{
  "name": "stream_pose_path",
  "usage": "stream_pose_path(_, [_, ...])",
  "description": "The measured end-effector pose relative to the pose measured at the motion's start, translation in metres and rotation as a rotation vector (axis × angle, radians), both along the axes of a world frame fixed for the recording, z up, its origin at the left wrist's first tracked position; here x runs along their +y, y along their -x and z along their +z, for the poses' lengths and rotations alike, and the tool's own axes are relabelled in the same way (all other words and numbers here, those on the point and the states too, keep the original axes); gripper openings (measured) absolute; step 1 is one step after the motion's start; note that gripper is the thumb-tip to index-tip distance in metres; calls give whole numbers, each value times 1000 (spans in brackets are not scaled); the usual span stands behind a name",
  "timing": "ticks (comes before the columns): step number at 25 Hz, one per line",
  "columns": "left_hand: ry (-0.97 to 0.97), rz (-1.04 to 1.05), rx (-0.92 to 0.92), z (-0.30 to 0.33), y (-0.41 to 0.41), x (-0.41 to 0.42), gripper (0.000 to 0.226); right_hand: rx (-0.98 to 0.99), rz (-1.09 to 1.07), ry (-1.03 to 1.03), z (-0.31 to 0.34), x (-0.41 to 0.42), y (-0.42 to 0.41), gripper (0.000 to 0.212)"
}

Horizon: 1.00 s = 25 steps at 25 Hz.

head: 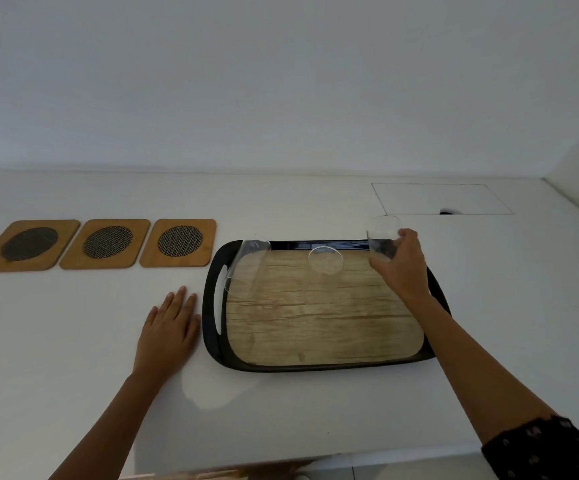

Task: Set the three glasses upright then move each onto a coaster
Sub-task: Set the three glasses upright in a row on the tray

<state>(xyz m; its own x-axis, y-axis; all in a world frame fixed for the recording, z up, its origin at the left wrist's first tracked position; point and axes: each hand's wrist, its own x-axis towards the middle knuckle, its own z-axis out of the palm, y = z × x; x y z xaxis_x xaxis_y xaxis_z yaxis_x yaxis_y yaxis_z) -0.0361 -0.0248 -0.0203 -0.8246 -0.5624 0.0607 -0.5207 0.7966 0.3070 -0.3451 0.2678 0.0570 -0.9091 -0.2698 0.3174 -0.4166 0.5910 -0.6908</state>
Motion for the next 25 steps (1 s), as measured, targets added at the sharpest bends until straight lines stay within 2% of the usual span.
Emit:
stream_pose_path(3, [2,1,7,0,0,-1,71,-21,-30,198,-15,12,-20,61])
stream_pose_path(6, [4,-5,-2,0,0,-1,70,-103,-89,312,-28,18,-32,64])
stream_pose_path(17, [6,-5,-21,1,0,-2,65,-194,-113,333,-46,17,-44,75])
stream_pose_path(21, [-21,-15,-12,4,-1,0,60,-273,-67,330,-40,18,-49,88])
stream_pose_path(23, [-89,9,41,8,2,-5,50,-345,-73,319,-39,21,-57,99])
stream_pose_path(25, [-255,111,159,22,11,-11,41,-383,-182,346,-39,26,-68,97])
